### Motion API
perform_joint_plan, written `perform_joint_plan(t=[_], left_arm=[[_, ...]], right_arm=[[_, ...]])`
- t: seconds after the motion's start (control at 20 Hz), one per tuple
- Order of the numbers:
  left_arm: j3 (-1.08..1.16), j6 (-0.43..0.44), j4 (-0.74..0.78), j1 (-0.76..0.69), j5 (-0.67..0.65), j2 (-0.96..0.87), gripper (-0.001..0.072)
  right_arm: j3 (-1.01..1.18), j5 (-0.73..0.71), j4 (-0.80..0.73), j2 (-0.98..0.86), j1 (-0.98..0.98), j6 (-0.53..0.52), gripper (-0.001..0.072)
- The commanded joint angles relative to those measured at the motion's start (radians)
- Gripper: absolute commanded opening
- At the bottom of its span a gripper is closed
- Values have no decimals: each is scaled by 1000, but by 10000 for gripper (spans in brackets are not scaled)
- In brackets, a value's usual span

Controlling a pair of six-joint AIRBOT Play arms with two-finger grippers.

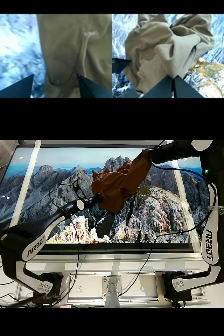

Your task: Fold the clothes and pants, and hang the long-sleeved shirts on hangers.

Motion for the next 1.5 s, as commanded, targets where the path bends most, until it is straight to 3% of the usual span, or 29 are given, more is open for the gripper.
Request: perform_joint_plan(t=[0.0, 0.3, 0.35, 0.5, 0.65, 0.85, 1.0, 1.15, 1.45], left_arm=[[-1, -2, -32, -44, -5, -11, 627], [-1, -2, -33, -108, -11, -32, 624], [-1, -2, -34, -113, -10, -32, 572], [-1, -21, -33, -114, 5, -32, 208], [-1, -98, -33, -114, 54, -32, 16], [1, -120, -32, -114, 50, -3, 15], [1, -23, 21, -108, 57, 104, 15], [1, 69, 161, -90, 64, 296, 15], [1, 78, 411, -36, 129, 765, 15]], right_arm=[[1, 6, 18, 4, 0, 0, 12], [1, 6, 34, 4, 0, 0, 12], [1, 8, 37, 4, 0, 0, 12], [1, 18, 60, 7, 0, 0, 12], [1, 41, 67, 8, 0, -1, 12], [1, 58, 60, 9, -1, -14, 12], [4, 47, -14, 32, -1, -16, 13], [4, -46, -64, 88, -1, -15, 12], [4, -176, -64, 248, -1, 0, 12]])
